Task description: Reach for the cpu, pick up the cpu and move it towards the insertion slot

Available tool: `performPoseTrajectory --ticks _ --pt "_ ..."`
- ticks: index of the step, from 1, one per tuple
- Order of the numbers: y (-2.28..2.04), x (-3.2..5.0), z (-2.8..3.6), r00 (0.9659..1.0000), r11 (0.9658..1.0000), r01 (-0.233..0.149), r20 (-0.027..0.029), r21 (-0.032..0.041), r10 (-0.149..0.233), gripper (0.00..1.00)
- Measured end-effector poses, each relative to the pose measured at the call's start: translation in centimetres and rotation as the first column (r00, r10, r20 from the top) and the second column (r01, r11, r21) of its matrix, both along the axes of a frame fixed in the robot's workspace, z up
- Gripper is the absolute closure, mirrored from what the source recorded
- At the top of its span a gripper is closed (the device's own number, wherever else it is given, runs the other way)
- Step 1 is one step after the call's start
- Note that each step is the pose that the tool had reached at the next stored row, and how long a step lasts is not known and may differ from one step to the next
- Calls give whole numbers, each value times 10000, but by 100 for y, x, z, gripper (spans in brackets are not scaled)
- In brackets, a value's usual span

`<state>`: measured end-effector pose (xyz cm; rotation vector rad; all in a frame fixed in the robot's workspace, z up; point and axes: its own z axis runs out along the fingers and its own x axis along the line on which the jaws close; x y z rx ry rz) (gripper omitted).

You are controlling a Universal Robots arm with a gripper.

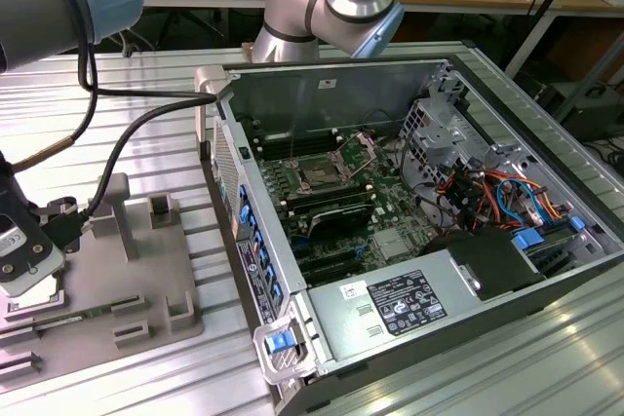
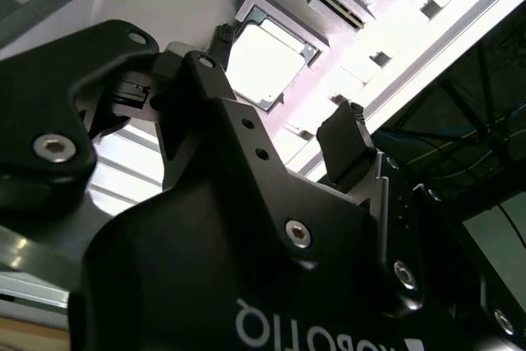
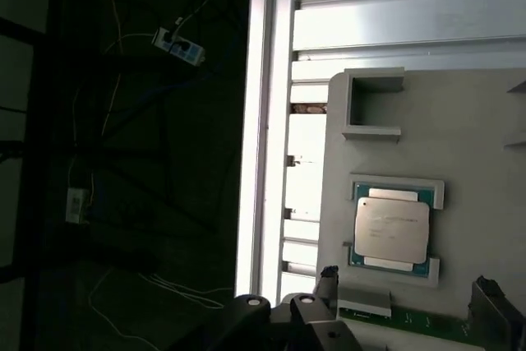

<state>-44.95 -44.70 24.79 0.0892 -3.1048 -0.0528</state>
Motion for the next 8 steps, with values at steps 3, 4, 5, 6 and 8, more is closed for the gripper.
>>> performPoseTrajectory --ticks 3,4,5,6,8 --pt "15 1 -48 10000 10000 35 0 2 -35 31" --pt "19 0 -66 10000 10000 54 0 2 -54 31" --pt "23 -1 -80 10000 10000 67 -1 1 -67 31" --pt "27 -3 -96 10000 10000 82 0 2 -82 31" --pt "39 -6 -126 9999 9999 119 0 2 -119 31"
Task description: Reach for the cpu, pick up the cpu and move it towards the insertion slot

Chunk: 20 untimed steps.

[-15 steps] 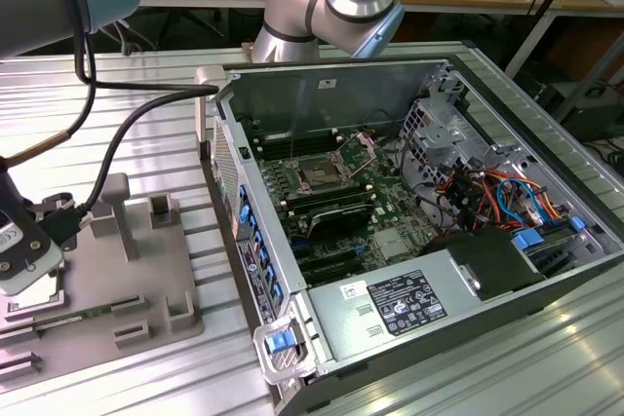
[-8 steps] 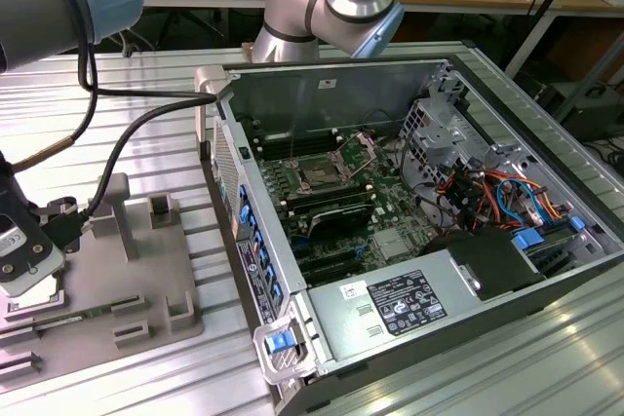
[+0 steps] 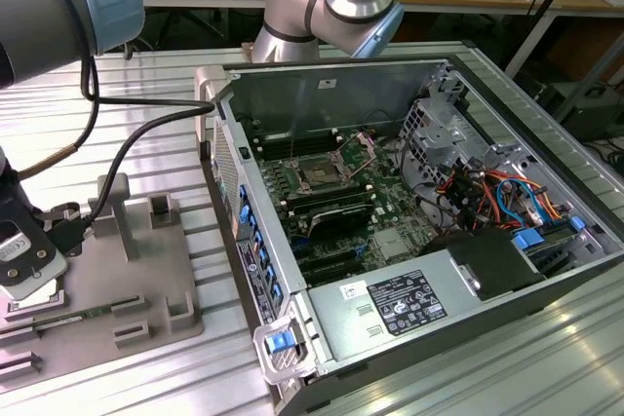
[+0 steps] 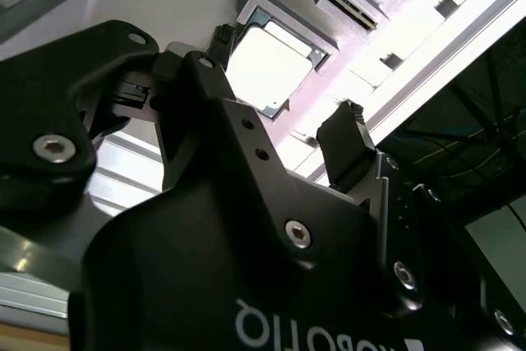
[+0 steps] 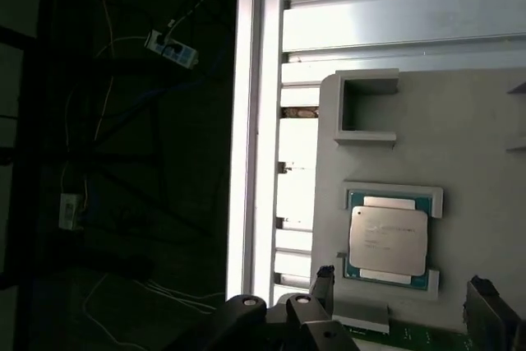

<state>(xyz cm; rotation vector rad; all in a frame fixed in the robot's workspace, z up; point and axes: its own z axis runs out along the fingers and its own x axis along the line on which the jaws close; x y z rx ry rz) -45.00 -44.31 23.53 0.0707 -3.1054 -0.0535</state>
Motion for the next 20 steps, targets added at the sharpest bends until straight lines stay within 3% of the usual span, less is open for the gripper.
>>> performPoseTrajectory --ticks 7,8,12,20 --pt "80 -7 -149 9999 9999 150 0 0 -150 31" --pt "107 -10 -187 9999 9999 167 0 0 -167 31" --pt "156 -25 -242 9998 9998 180 0 0 -180 31" --pt "168 -54 -388 9998 9998 183 -1 0 -183 31"
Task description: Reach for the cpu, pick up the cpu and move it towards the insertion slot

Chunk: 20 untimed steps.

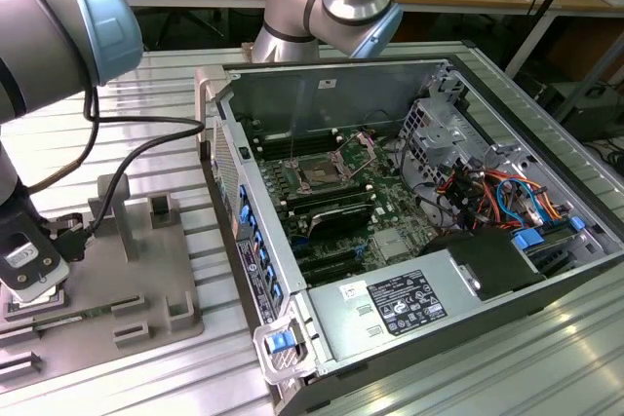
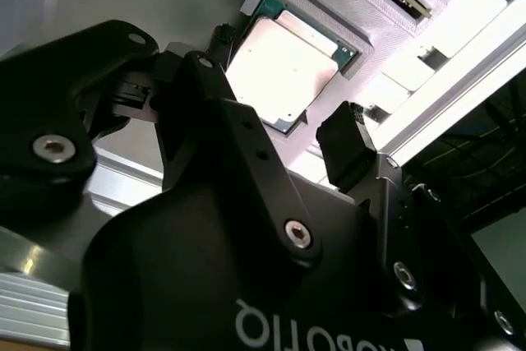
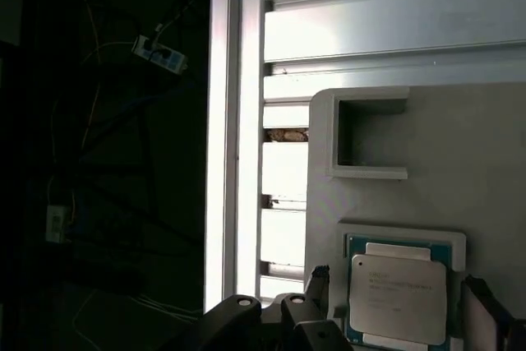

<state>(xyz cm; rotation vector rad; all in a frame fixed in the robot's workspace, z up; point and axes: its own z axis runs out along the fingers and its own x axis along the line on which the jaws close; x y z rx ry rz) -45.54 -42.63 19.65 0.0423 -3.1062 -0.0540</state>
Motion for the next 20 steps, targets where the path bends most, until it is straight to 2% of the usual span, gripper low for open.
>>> performPoseTrajectory --ticks 4,10,15,20 --pt "1 0 -37 10000 10000 0 0 0 0 31" --pt "1 0 -54 10000 10000 5 2 -12 -5 31" --pt "0 0 -78 10000 9999 76 0 -72 -76 31" --pt "0 0 -79 9999 9999 128 0 -73 -128 31"
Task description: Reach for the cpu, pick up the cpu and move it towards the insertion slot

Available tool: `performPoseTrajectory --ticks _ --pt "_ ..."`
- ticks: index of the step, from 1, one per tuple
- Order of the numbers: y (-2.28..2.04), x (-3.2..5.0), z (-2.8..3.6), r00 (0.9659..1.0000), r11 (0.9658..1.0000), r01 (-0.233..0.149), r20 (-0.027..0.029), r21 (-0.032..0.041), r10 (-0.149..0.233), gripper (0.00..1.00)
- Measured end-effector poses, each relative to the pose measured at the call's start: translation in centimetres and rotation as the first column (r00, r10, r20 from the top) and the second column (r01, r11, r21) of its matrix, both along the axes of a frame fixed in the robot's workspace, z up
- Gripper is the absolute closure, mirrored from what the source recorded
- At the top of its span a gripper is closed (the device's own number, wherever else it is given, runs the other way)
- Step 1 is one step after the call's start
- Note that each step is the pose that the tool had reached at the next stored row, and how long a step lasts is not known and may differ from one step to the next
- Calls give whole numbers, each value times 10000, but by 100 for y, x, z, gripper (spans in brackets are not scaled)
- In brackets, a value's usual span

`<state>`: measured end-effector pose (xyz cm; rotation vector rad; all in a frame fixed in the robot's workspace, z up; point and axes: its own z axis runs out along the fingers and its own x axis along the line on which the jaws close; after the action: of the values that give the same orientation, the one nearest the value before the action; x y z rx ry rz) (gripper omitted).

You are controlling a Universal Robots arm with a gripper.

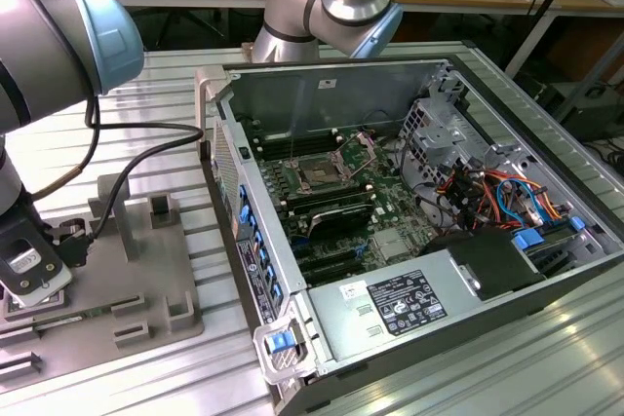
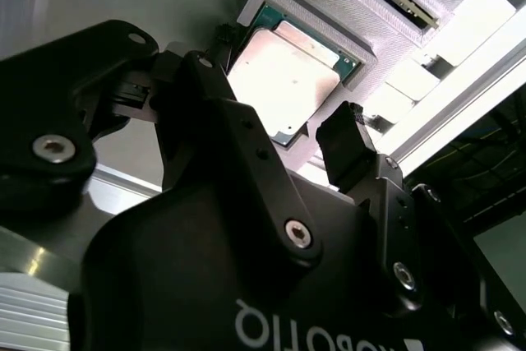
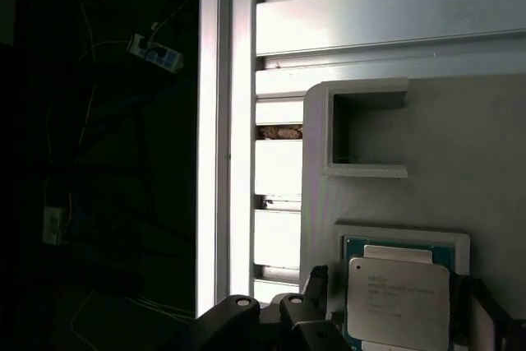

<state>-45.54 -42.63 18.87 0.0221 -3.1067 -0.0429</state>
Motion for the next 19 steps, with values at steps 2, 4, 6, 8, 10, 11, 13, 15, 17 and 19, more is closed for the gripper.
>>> performPoseTrajectory --ticks 2,4,6,8,10,11,13,15,17,19 --pt "0 0 0 10000 10000 72 1 1 -72 31" --pt "0 0 0 9999 9999 115 1 1 -115 31" --pt "0 0 0 9999 9999 126 0 1 -126 31" --pt "0 0 0 9999 9999 126 0 1 -126 31" --pt "0 0 0 9999 9999 127 0 -2 -127 31" --pt "0 0 0 9999 9999 127 0 -3 -127 31" --pt "0 0 0 9999 9999 126 1 -4 -126 29" --pt "0 0 0 9999 9999 126 0 -4 -126 23" --pt "0 0 0 9999 9999 126 0 -4 -126 23" --pt "0 0 0 9999 9999 126 0 -5 -126 25"
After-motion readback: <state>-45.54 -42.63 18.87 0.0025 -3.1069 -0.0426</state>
